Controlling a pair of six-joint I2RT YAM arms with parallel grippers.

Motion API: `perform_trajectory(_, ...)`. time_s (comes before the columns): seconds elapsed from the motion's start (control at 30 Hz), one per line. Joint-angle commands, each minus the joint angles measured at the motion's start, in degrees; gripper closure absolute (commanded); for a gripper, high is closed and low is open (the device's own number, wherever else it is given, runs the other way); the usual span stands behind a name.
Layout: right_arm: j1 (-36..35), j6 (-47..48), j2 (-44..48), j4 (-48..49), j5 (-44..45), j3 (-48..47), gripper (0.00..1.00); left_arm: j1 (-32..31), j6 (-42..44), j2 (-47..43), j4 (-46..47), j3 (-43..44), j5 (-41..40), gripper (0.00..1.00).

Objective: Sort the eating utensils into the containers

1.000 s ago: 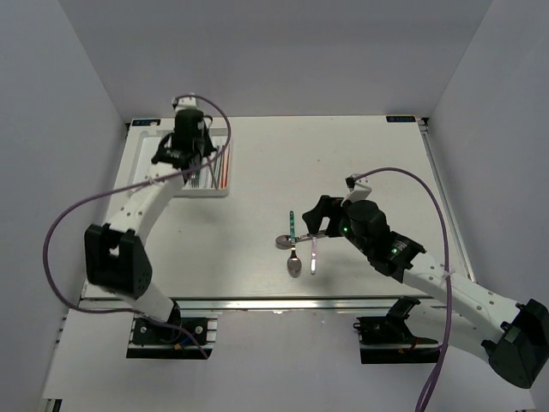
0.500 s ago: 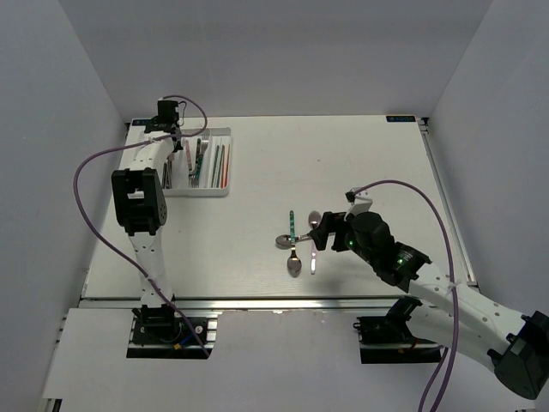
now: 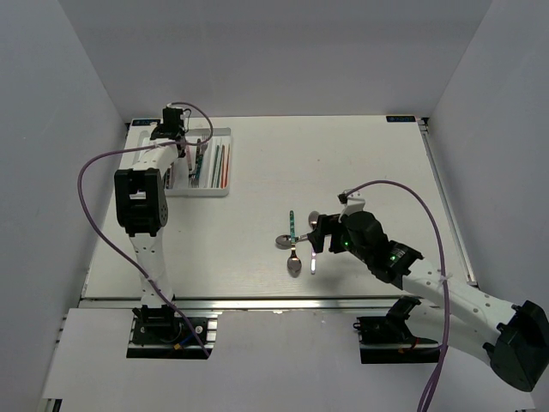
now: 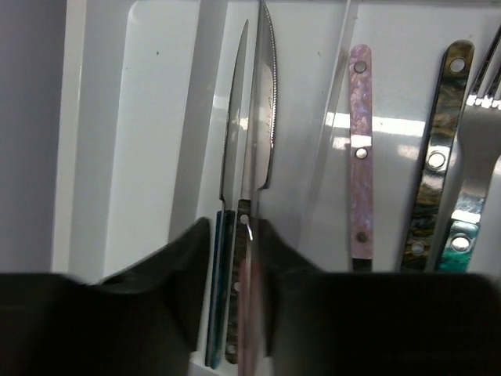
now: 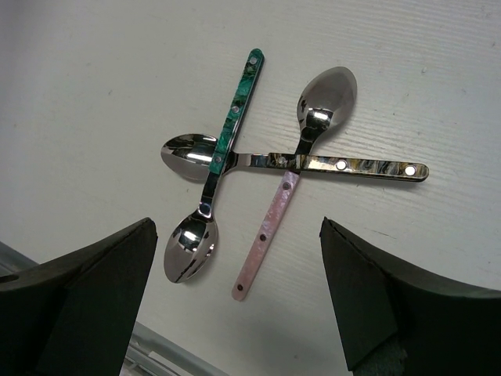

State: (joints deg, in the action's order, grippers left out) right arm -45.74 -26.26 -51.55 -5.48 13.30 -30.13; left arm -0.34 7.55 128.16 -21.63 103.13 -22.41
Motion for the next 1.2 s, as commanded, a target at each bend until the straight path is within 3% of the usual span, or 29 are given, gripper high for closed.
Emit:
perform_trajectory(0.0, 0.2, 1.4, -0.2, 2.0, 0.0, -2.6, 0.11, 0.2, -0.3, -3.6, 1.6, -0.9, -2.4, 0.51)
perform_trajectory(0.1, 0.2, 1.4, -0.5, 1.7, -0.2, -3.0, 0.11, 0.2, -2.7, -4.2, -0.1, 1.2, -2.8, 0.33)
perform_trajectory(0.3, 0.3, 3.0, -2.8, 2.6, 0.1, -3.6, 0.11, 0.2, -9.0, -11.0, -3.4, 3.3, -3.0, 0.24)
perform_trajectory(0.33, 0.5, 3.4, -3.4, 1.7, 0.3, -4.8, 0.11, 0.0, -10.5, -12.3, -5.7, 5.0, -4.8, 0.09)
perform_trajectory(0.4, 0.8, 4.8, -6.2, 0.1, 0.8, -6.6, 0.11, -0.9, -16.0, -17.1, -8.9, 7.1, -6.1, 0.02)
perform_trajectory(0.5, 2.0, 5.6, -11.1, -5.0, 4.4, -11.5, 0.11, -1.2, -25.0, -27.6, -13.7, 5.4, -0.1, 0.02)
perform_trajectory(0.6, 2.9, 8.3, -16.4, -10.2, 5.3, -16.4, 0.11, -1.3, -29.0, -39.8, -11.2, -10.4, 8.3, 0.02)
perform_trajectory(0.63, 3.3, 10.2, -17.5, -11.5, 5.4, -17.6, 0.11, -1.3, -29.1, -48.6, -8.9, -15.3, 9.7, 0.02)
perform_trajectory(0.67, 3.5, 11.1, -19.6, -13.7, 5.1, -19.5, 0.13, -1.4, -28.6, -53.1, -7.7, -24.8, 11.0, 0.02)
perform_trajectory(0.73, 4.1, 16.6, -21.6, -14.8, -0.4, -21.1, 0.15, -1.4, -27.1, -64.1, -5.6, -33.7, 10.9, 0.02)
perform_trajectory(0.87, 4.0, 23.8, -28.5, -16.8, -10.6, -26.5, 0.21, -2.0, -26.5, -76.5, -2.4, -56.4, 5.8, 0.02)
perform_trajectory(0.93, 3.6, 25.4, -30.4, -16.8, -12.2, -28.0, 0.21, -2.0, -26.4, -79.4, -1.7, -60.8, 9.3, 0.02)
perform_trajectory(1.07, 2.6, 23.7, -36.3, -18.8, -9.9, -31.7, 0.21, -3.3, -27.8, -80.9, -2.3, -61.8, 12.6, 0.02)
perform_trajectory(1.17, 2.1, 9.4, -39.6, -20.4, -3.5, -34.7, 0.32, -3.4, -28.1, -80.7, -1.5, -61.9, 16.4, 0.02)
